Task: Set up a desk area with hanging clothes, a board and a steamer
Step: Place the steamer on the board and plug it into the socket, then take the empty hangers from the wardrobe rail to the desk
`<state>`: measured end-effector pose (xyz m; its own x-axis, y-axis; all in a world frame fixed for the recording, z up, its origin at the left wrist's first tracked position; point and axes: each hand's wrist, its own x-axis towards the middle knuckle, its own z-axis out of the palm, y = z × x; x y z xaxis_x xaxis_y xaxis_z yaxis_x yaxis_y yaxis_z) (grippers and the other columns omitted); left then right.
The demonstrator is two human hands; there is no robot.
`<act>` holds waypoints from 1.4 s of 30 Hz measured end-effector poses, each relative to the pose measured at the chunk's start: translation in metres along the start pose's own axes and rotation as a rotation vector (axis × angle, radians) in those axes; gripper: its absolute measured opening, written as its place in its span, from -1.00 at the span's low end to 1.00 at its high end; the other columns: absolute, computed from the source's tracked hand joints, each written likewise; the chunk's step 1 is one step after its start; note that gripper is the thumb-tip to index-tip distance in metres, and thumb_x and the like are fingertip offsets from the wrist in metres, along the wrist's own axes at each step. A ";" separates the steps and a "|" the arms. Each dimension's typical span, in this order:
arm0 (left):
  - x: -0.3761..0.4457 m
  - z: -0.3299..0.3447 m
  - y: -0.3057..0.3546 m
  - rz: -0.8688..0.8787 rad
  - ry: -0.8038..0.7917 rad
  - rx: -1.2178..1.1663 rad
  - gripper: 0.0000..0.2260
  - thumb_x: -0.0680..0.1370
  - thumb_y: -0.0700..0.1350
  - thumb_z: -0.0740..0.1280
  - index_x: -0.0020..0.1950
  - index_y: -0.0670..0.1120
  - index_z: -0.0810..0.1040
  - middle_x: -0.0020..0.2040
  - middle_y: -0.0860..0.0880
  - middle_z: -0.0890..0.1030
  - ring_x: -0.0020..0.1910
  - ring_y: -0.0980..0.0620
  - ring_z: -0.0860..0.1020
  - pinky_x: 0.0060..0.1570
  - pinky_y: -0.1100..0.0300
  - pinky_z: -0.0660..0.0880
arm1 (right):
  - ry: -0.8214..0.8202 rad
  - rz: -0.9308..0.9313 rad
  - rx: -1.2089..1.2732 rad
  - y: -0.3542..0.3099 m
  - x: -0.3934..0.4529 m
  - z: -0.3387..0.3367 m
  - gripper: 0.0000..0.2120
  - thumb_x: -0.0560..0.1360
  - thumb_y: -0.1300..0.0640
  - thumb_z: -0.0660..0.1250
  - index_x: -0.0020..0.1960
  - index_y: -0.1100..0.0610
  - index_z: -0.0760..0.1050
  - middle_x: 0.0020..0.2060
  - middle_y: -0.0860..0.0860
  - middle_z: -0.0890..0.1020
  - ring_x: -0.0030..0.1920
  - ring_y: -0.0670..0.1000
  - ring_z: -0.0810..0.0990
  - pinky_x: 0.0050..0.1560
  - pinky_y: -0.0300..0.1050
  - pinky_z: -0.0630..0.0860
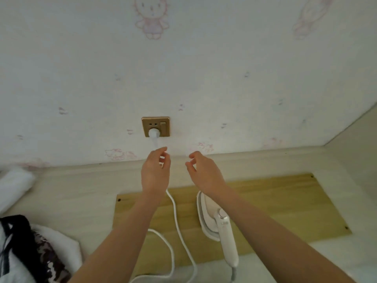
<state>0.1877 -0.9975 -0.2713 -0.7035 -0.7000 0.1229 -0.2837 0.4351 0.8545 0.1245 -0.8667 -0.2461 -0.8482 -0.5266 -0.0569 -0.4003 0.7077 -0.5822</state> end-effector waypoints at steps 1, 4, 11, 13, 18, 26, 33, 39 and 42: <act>-0.011 0.002 0.005 0.038 -0.031 0.026 -0.77 0.60 -0.10 0.26 0.25 0.01 0.53 0.01 0.05 0.61 -0.07 0.11 0.56 -0.03 0.17 0.55 | -0.006 0.009 -0.017 0.009 -0.013 -0.005 -0.68 0.61 -0.01 0.15 0.31 0.10 0.37 0.15 0.02 0.60 0.16 0.05 0.54 0.12 -0.01 0.50; -0.043 0.011 0.021 0.157 -0.123 0.112 -0.76 0.59 -0.10 0.26 0.24 0.00 0.54 0.04 0.04 0.61 -0.07 0.09 0.56 0.01 0.08 0.55 | -0.003 0.035 -0.065 0.034 -0.054 -0.019 -0.67 0.62 0.01 0.14 0.33 0.11 0.36 0.17 0.03 0.58 0.19 0.06 0.50 0.14 -0.04 0.45; -0.132 0.038 0.061 0.536 -0.290 0.235 -0.78 0.54 -0.18 0.34 0.17 -0.06 0.60 -0.04 -0.03 0.66 -0.03 -0.04 0.60 -0.08 0.03 0.58 | 0.061 0.140 -0.173 0.101 -0.165 -0.046 -0.68 0.61 0.00 0.10 0.30 0.11 0.37 0.14 0.06 0.56 0.18 0.10 0.47 0.11 0.04 0.48; -0.164 0.051 0.075 0.640 -0.338 0.254 -0.82 0.51 -0.20 0.38 0.10 -0.09 0.63 -0.08 -0.04 0.67 -0.08 -0.08 0.61 -0.15 0.04 0.58 | 0.099 0.160 -0.193 0.123 -0.204 -0.054 -0.66 0.62 0.00 0.09 0.32 0.10 0.37 0.17 0.05 0.55 0.20 0.09 0.45 0.13 0.02 0.48; -0.265 0.075 0.099 0.842 -0.517 0.311 -0.77 0.54 -0.16 0.35 0.19 -0.11 0.60 -0.06 -0.05 0.67 -0.09 -0.09 0.60 -0.24 0.00 0.58 | 0.174 0.288 -0.218 0.176 -0.323 -0.069 -0.65 0.63 -0.03 0.07 0.34 0.10 0.37 0.14 0.04 0.55 0.17 0.06 0.46 0.13 -0.05 0.46; -0.473 0.112 0.119 0.980 -0.822 0.289 -0.77 0.59 -0.04 0.27 0.22 -0.02 0.58 -0.05 0.07 0.65 -0.01 0.01 0.56 -0.10 0.11 0.53 | 0.297 0.593 -0.179 0.245 -0.545 -0.077 -0.65 0.61 -0.09 0.08 0.29 0.06 0.39 0.15 -0.01 0.54 0.19 0.06 0.45 0.09 -0.05 0.47; -0.620 0.159 0.145 1.193 -1.044 0.317 -0.77 0.57 -0.02 0.26 0.17 -0.02 0.60 -0.03 0.06 0.64 -0.01 0.00 0.58 -0.15 0.09 0.55 | 0.328 0.891 -0.215 0.283 -0.715 -0.080 -0.67 0.60 -0.05 0.10 0.27 0.08 0.38 0.17 0.02 0.52 0.21 0.10 0.44 0.15 -0.03 0.43; -0.698 0.197 0.165 1.330 -1.172 0.392 -0.71 0.58 0.00 0.20 0.27 0.00 0.51 0.08 0.06 0.60 0.05 0.02 0.53 -0.02 0.12 0.50 | 0.367 1.087 -0.147 0.315 -0.796 -0.088 -0.72 0.61 0.01 0.07 0.24 0.10 0.37 0.13 0.03 0.51 0.14 0.10 0.45 0.09 -0.04 0.45; -0.724 0.222 0.176 1.373 -1.232 0.442 -0.71 0.60 0.04 0.14 0.26 0.05 0.49 0.13 0.11 0.55 0.11 0.07 0.47 0.05 0.18 0.44 | 0.383 1.144 -0.115 0.335 -0.816 -0.099 -0.71 0.61 0.01 0.07 0.25 0.11 0.37 0.14 0.03 0.51 0.14 0.10 0.45 0.09 -0.04 0.45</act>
<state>0.5028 -0.2882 -0.3221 -0.5086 0.8601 -0.0387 0.8166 0.4961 0.2949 0.6478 -0.1531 -0.3146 -0.7717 0.5902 -0.2368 0.6359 0.7208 -0.2757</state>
